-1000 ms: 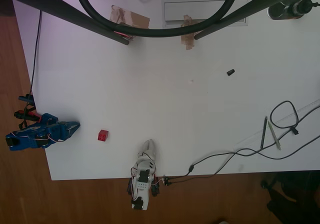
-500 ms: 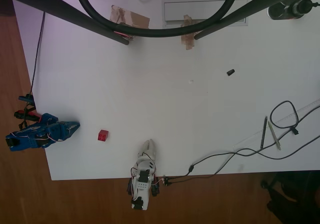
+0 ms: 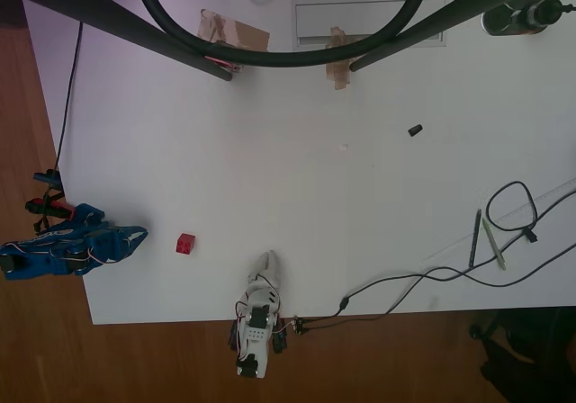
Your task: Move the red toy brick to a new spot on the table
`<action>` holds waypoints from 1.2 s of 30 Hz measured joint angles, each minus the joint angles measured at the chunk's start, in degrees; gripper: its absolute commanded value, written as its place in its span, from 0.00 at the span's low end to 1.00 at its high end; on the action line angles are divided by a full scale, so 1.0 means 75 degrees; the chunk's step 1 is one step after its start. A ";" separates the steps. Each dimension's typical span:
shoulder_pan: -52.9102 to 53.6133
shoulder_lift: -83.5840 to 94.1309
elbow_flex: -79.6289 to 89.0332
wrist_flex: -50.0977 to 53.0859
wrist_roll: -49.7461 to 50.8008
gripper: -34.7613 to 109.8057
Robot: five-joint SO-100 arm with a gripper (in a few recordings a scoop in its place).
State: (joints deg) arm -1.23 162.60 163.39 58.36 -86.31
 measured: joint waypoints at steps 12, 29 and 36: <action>0.1043 -0.4020 -0.2320 -0.2906 -0.0879 0.39; 0.1852 -0.5555 -0.1418 -0.6105 -0.1582 0.41; 0.1828 -0.5871 -0.0773 -0.6844 -0.1102 0.36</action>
State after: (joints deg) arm 12.48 118.56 157.59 7.03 -94.57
